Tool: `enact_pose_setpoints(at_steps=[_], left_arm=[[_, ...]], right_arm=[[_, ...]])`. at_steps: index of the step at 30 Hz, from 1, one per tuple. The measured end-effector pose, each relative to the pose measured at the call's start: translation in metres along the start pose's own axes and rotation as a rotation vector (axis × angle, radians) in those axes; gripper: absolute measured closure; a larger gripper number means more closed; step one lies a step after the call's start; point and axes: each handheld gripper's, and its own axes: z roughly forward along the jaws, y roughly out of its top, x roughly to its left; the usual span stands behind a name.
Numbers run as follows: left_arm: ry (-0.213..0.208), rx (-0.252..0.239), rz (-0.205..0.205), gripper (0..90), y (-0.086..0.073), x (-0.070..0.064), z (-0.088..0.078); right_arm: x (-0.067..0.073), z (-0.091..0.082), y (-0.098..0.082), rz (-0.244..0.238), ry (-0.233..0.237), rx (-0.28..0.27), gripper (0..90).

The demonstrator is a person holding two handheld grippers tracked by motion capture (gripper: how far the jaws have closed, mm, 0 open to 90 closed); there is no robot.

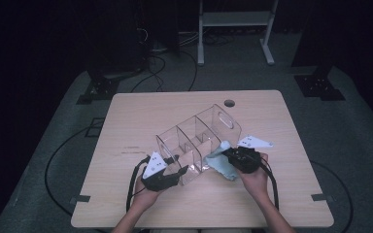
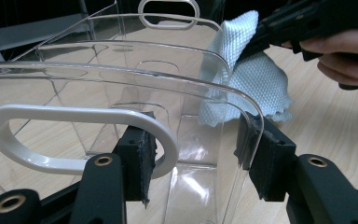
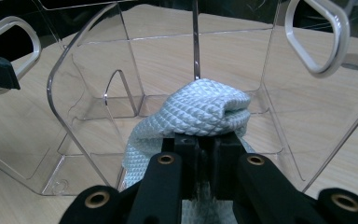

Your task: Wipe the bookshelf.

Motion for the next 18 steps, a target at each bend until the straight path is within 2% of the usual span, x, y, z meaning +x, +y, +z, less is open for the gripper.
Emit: enact_pose_setpoints(at_steps=[5,10,12,15,18], left_arm=[[0.000,0.001,0.000,47.5,0.000,0.000,0.000],[-0.001,0.000,0.000,47.5,0.000,0.000,0.000],[0.000,0.000,-0.002,47.5,0.000,0.000,0.000],[-0.002,0.002,-0.001,47.4,0.000,0.001,-0.001],[-0.006,0.006,-0.007,47.0,0.001,0.002,-0.001]], right_arm=[[-0.003,0.013,-0.016,0.003,-0.002,0.065,82.9],[-0.009,0.027,-0.034,0.044,0.012,0.141,82.9],[-0.009,0.032,-0.038,0.043,0.005,0.172,82.9],[-0.010,0.033,-0.039,0.057,0.011,0.180,82.7],[-0.010,0.033,-0.039,0.051,0.011,0.181,82.7]])
